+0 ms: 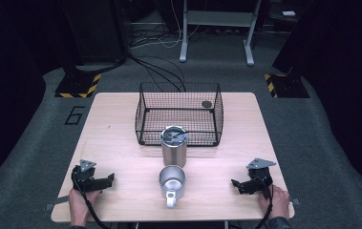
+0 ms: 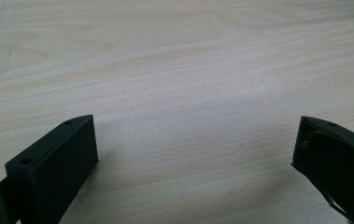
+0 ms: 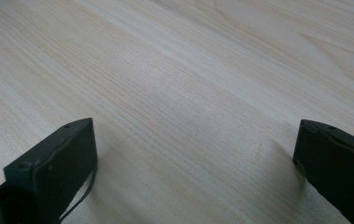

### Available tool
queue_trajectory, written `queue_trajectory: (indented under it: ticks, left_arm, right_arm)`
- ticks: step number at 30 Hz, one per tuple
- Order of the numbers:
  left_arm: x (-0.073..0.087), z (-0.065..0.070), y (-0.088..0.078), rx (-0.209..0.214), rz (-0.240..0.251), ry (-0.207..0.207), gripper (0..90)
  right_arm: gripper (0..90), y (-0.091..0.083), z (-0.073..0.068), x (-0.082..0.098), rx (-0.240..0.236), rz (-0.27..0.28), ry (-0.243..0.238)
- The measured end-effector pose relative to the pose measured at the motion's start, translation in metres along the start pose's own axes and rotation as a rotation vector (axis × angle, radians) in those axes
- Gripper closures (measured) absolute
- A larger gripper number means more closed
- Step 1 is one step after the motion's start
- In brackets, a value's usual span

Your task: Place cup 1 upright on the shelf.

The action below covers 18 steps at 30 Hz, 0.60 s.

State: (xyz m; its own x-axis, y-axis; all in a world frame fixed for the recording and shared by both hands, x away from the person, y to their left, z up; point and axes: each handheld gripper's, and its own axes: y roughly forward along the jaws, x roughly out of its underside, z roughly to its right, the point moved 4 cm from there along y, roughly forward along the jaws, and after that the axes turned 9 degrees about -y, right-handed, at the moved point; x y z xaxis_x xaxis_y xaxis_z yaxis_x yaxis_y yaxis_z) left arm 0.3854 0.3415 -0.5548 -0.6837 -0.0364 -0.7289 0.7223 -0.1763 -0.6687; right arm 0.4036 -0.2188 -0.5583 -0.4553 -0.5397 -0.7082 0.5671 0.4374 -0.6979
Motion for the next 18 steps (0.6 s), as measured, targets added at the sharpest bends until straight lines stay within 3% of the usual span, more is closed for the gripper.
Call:
queue_trajectory:
  ticks: [3, 18]
  left_arm:
    - [-0.006, 0.004, -0.008, 0.023, 0.031, 0.01, 0.0]
    - [-0.042, 0.037, -0.036, 0.14, 0.075, 0.084, 0.0]
  right_arm:
    - [0.0, 0.0, 0.0, 0.0, -0.001, 0.0, 0.001]
    - [0.0, 0.0, 0.0, 0.0, -0.001, 0.0, 0.0]
